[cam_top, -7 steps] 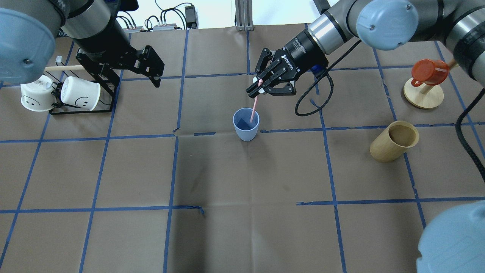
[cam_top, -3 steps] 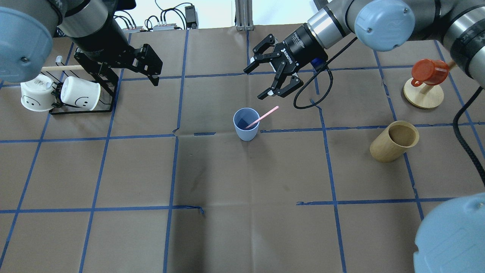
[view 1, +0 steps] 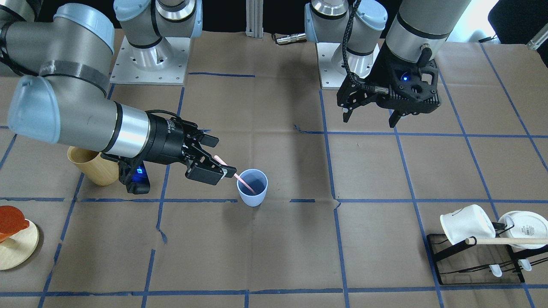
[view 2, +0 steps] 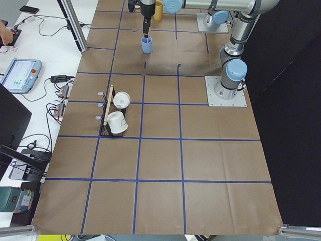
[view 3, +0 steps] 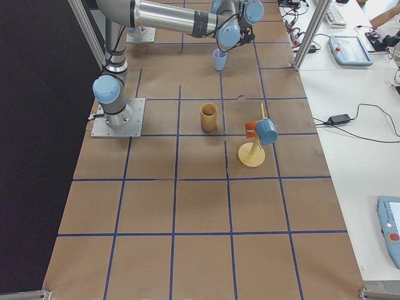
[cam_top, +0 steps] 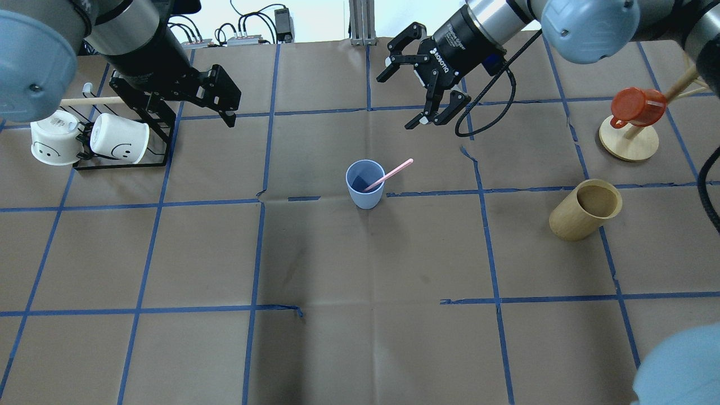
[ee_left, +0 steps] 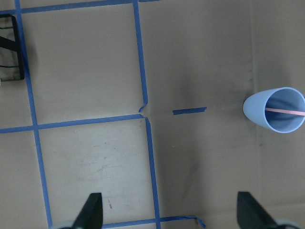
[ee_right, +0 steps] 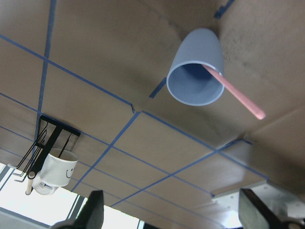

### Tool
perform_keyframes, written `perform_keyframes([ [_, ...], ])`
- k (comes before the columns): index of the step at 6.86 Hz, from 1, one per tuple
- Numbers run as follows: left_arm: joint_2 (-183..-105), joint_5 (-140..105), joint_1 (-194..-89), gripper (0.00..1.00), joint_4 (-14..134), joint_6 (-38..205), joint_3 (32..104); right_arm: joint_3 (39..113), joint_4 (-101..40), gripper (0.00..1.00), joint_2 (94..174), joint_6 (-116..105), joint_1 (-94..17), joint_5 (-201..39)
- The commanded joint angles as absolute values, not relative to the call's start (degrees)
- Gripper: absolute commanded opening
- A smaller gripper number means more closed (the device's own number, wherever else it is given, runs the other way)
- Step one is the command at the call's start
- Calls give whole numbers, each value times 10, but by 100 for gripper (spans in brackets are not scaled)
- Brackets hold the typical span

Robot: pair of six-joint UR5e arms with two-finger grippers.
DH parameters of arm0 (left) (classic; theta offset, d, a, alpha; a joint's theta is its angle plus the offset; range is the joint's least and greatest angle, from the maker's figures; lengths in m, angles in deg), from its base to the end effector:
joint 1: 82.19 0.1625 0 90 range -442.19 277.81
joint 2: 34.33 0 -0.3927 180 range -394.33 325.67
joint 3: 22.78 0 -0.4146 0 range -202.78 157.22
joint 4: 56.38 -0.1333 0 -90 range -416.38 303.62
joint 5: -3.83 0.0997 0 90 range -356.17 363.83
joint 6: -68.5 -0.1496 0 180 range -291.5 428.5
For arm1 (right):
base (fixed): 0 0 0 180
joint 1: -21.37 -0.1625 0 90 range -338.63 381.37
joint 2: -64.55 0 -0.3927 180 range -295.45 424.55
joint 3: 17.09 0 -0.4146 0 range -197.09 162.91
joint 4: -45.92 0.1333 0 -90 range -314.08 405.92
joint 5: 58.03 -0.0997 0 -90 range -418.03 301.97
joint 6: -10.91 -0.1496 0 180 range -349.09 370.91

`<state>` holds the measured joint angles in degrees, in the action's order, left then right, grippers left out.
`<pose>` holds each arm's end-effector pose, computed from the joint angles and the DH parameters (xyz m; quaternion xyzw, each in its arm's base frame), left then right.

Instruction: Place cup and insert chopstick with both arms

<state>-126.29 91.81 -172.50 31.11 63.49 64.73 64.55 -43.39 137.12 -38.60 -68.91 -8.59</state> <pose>-0.1415 -0.5347 0.4148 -0.0469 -0.9984 0.0272 0.0165 0.2335 -0.6049 0.3429 0.4161 0.8374 0.2178 0.2797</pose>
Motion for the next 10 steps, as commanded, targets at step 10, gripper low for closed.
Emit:
perform_keyframes([
  [10,-1258,934,-1725,100,350,660,633,701,-409,100,1542,-16,-679,330],
])
